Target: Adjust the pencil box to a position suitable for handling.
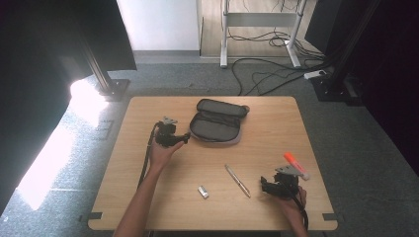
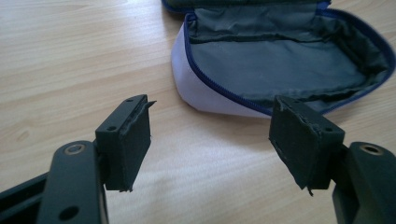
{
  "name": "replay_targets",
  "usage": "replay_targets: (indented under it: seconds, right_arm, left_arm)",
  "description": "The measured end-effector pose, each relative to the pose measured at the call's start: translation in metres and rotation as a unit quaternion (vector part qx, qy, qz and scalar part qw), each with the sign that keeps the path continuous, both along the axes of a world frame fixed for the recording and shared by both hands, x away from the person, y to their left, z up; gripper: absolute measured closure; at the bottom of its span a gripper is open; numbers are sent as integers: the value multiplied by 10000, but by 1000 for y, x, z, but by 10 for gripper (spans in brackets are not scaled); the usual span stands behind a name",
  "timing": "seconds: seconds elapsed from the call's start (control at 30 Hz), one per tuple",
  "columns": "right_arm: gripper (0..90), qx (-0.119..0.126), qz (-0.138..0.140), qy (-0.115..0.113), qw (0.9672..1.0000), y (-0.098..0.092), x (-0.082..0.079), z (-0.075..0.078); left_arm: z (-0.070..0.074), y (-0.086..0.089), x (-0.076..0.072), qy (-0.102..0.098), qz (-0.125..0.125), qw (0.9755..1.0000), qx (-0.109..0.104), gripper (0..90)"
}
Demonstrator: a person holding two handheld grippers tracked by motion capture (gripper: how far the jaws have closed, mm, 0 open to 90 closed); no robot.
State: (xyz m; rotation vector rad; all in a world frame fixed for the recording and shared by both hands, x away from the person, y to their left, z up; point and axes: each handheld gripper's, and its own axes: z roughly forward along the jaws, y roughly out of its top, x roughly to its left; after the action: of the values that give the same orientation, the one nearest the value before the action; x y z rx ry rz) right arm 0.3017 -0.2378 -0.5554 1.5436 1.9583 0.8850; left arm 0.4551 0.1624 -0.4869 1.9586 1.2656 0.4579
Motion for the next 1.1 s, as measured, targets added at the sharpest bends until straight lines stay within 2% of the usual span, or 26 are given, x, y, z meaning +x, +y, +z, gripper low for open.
replay_targets:
  seconds: [0.3,0.37,0.53,0.63,0.7,0.73,0.8,1.1]
  right_arm:
    - [164,-8,4,-2,10000,0,0,0]
    - [164,-10,5,0,10000,0,0,0]
    - [165,-9,6,-10,10000,0,0,0]
    - [165,-10,7,-12,10000,0,0,0]
    - [165,-9,7,-12,10000,0,0,0]
    - [165,-10,7,-12,10000,0,0,0]
    - [165,-10,7,-11,10000,0,0,0]
    - [166,-26,6,-12,10000,0,0,0]
  left_arm:
    - [1,-15,25,85,-31,9999,84,302]
    - [1,-18,28,78,-16,10000,48,311]
    - [-2,-26,38,178,-14,9997,162,313]
    - [-3,-30,42,201,40,9998,83,333]
    - [-4,-31,43,225,49,9997,102,335]
    - [-6,-33,46,230,67,9995,200,337]
    - [-9,-35,50,243,83,9994,248,338]
    - [-25,-40,64,338,169,9989,293,384]
